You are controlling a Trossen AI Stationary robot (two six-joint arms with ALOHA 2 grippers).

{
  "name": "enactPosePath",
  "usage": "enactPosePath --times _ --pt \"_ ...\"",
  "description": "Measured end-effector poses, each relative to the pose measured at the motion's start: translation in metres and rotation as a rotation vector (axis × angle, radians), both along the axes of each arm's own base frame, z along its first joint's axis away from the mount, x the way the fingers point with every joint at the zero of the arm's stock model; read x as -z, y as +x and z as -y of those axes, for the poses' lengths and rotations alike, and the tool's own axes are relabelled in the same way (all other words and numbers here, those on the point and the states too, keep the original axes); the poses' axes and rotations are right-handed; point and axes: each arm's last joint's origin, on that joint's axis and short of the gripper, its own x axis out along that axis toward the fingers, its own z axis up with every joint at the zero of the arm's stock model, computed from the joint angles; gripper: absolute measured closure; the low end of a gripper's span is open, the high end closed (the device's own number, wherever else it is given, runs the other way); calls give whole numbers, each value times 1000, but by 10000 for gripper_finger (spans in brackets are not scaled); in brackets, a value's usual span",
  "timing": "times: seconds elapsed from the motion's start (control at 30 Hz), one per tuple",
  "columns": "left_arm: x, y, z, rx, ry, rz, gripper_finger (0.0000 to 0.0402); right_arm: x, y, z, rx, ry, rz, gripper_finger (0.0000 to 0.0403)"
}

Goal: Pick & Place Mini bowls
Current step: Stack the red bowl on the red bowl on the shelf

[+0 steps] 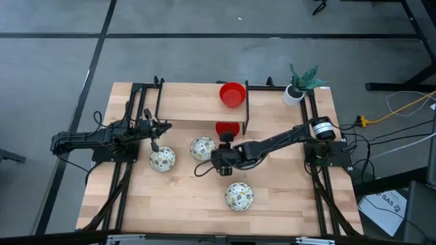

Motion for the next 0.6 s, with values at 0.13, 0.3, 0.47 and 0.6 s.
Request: enactPosePath --times 0.13,0.3,0.47,0.6 --pt "0 0 0 0 0 0 382 1 0 -2 -32 52 -11 322" --pt "0 0 0 0 0 0 382 4 -4 -5 -42 168 -55 322" --pt "0 0 0 0 0 0 382 5 -6 -5 -66 191 -88 322" --pt "0 0 0 0 0 0 382 3 -7 -5 -73 193 -100 322"
